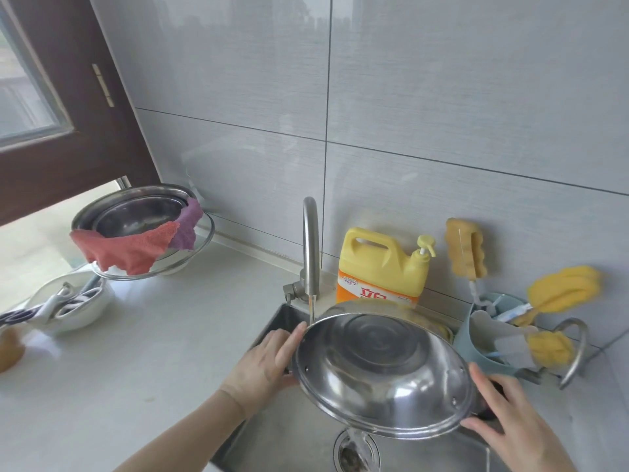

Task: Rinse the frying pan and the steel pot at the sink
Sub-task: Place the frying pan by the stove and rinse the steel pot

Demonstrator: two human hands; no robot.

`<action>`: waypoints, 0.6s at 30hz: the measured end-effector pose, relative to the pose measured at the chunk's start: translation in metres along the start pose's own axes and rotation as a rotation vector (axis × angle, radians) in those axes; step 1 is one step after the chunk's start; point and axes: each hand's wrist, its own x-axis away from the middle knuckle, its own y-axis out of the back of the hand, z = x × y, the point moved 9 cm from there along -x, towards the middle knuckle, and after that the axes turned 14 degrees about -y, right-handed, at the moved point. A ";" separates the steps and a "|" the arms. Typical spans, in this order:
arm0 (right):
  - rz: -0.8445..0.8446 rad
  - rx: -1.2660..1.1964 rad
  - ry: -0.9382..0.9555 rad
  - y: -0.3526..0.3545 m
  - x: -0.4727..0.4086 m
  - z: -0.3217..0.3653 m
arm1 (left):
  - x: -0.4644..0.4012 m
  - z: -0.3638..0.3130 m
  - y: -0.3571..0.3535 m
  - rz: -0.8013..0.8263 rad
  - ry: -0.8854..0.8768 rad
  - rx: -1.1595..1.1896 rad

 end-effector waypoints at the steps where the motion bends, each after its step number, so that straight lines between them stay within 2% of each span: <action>1: -0.025 -0.012 -0.009 0.010 0.006 -0.004 | -0.007 -0.006 -0.003 -0.009 -0.027 0.016; 5: 0.011 -0.065 -0.023 0.027 0.020 -0.007 | -0.029 -0.025 -0.008 -0.040 -0.115 0.029; 10: -0.061 -0.057 0.021 0.036 0.024 0.006 | -0.032 -0.032 -0.006 -0.035 -0.132 0.029; 15: -0.081 -0.014 0.000 0.025 0.013 -0.004 | -0.018 -0.019 -0.001 -0.001 -0.059 0.013; 18: 0.006 0.016 -0.003 0.005 0.006 0.001 | -0.001 -0.003 0.005 0.035 0.020 -0.008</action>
